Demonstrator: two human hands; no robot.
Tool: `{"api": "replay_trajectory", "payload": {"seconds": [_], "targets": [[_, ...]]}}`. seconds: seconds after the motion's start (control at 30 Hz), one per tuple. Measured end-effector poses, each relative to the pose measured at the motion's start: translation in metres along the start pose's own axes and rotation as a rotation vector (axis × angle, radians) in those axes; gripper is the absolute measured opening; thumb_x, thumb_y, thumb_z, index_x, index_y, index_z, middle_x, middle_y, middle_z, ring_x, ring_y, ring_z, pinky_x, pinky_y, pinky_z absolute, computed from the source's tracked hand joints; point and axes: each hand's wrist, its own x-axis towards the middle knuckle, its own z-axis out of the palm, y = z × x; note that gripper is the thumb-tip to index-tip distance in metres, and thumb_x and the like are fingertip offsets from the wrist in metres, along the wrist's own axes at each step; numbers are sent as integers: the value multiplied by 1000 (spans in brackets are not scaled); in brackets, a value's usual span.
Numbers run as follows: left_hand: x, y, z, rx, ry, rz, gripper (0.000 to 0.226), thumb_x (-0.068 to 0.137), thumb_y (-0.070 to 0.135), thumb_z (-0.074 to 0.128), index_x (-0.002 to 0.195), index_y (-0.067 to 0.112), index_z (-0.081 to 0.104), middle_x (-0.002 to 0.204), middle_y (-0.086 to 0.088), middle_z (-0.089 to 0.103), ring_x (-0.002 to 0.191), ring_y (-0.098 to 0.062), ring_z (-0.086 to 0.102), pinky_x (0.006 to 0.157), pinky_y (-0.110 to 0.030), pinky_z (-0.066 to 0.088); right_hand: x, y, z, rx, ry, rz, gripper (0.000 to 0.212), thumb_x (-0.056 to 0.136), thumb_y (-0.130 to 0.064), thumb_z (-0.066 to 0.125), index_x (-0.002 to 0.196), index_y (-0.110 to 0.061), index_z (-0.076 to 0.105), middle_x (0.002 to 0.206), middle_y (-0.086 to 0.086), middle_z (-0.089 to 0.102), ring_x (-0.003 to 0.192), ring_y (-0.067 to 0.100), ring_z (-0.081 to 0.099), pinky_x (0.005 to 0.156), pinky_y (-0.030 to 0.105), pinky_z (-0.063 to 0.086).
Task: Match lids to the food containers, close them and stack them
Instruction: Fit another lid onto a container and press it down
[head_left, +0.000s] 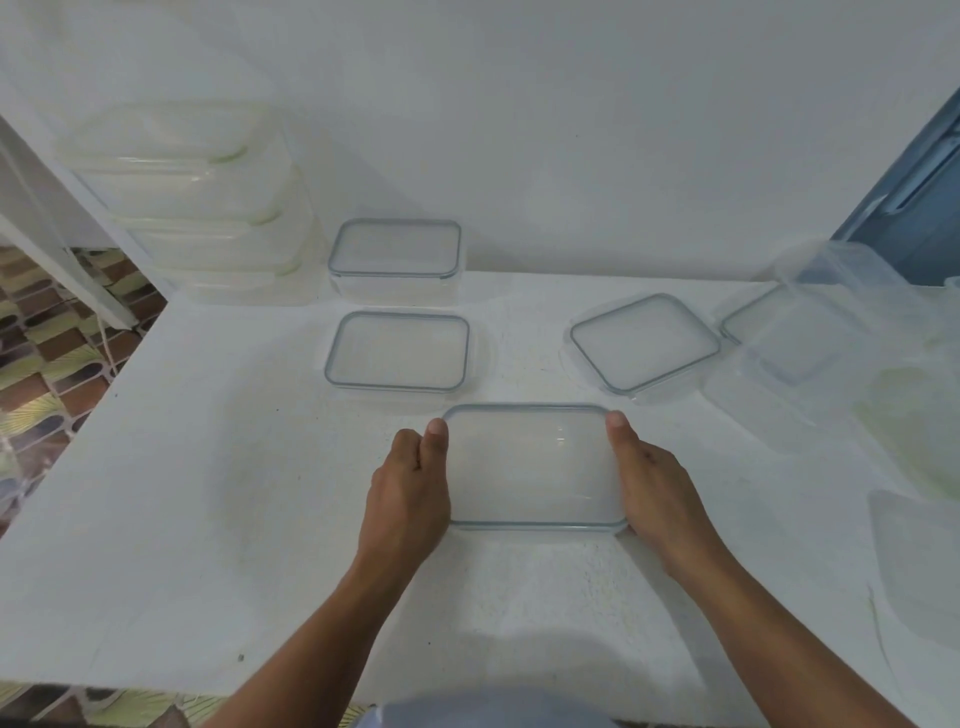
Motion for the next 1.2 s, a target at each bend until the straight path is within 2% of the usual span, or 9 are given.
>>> {"api": "replay_trajectory", "payload": {"seconds": [0.27,0.33,0.4,0.47,0.57,0.73,0.9,1.1,1.2], "targets": [[0,2,-3,-28,13,6,50,106,52,38,74,14,38,68,2,43,65,-20,41,63,-39,34,-2,-7,-2,-16,-18,26,91,93,-75,26,108,7,62,101,20,71,95,32,65,87,36,50],[0,9,-10,-46,27,28,49,106,51,39,74,14,38,68,3,42,64,-18,39,60,-37,33,-2,-13,-5,16,-25,17,94,90,-79,26,104,6,63,88,15,71,86,35,66,77,38,51],[2,23,-20,-89,55,61,48,105,51,42,73,15,36,67,4,40,63,-17,37,57,-36,30,-1,-29,-9,72,-6,8,89,90,-80,29,94,3,64,72,5,62,68,30,58,65,34,42],[5,38,-32,-132,82,95,49,105,50,45,71,17,33,66,6,37,62,-16,34,56,-35,29,0,-48,-15,145,26,4,79,91,-77,35,87,-5,66,71,0,59,65,21,53,65,31,37],[11,61,-53,-199,113,128,49,103,51,50,71,20,31,65,7,33,62,-16,31,56,-34,27,2,-76,-24,245,-1,-29,85,84,-81,40,89,2,55,75,3,52,67,19,48,65,34,35],[19,92,-86,-312,154,152,43,100,51,54,74,22,36,64,8,33,61,-16,30,53,-32,24,-5,-125,-36,362,-29,-96,55,80,-81,46,93,-28,49,79,1,39,71,20,34,59,31,25],[18,101,-104,-325,182,169,40,101,49,52,75,22,38,65,8,33,62,-16,30,56,-33,24,-9,-146,-34,392,-34,-150,50,85,-77,49,90,-27,49,71,4,29,54,17,24,51,27,18],[21,94,-117,-340,191,138,44,101,47,52,70,22,34,59,12,33,61,-17,30,56,-34,23,-10,-153,-20,355,-101,-138,51,85,-78,48,90,-28,50,74,5,30,63,20,25,54,29,19],[26,91,-118,-353,186,114,44,102,47,51,70,22,33,57,13,31,61,-17,29,56,-34,23,-9,-158,-15,335,-111,-144,59,70,-84,45,90,-29,50,76,3,32,70,24,26,55,30,20]]}}
